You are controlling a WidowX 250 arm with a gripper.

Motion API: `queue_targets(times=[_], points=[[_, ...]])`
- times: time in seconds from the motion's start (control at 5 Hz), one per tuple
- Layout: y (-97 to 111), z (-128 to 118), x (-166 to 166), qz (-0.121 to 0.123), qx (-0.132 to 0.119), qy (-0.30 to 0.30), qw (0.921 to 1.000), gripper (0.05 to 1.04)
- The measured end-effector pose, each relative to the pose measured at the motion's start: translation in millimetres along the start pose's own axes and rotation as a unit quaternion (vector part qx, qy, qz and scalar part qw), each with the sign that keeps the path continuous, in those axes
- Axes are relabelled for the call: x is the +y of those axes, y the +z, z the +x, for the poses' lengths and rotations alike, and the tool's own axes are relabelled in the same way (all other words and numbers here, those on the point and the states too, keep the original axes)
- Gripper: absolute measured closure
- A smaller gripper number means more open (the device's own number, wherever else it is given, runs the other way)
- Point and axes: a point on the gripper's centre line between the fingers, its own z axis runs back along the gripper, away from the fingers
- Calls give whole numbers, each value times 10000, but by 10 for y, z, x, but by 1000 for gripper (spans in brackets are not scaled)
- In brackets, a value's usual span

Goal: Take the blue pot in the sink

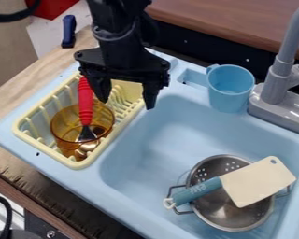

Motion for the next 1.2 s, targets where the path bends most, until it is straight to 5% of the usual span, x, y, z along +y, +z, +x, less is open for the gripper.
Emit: queue_targets(times=[0.4, 1.2], points=[[-86, 20, -123, -78, 342, 513, 9981, 87], [253, 314, -656, -727, 547, 1651, 9821, 87]])
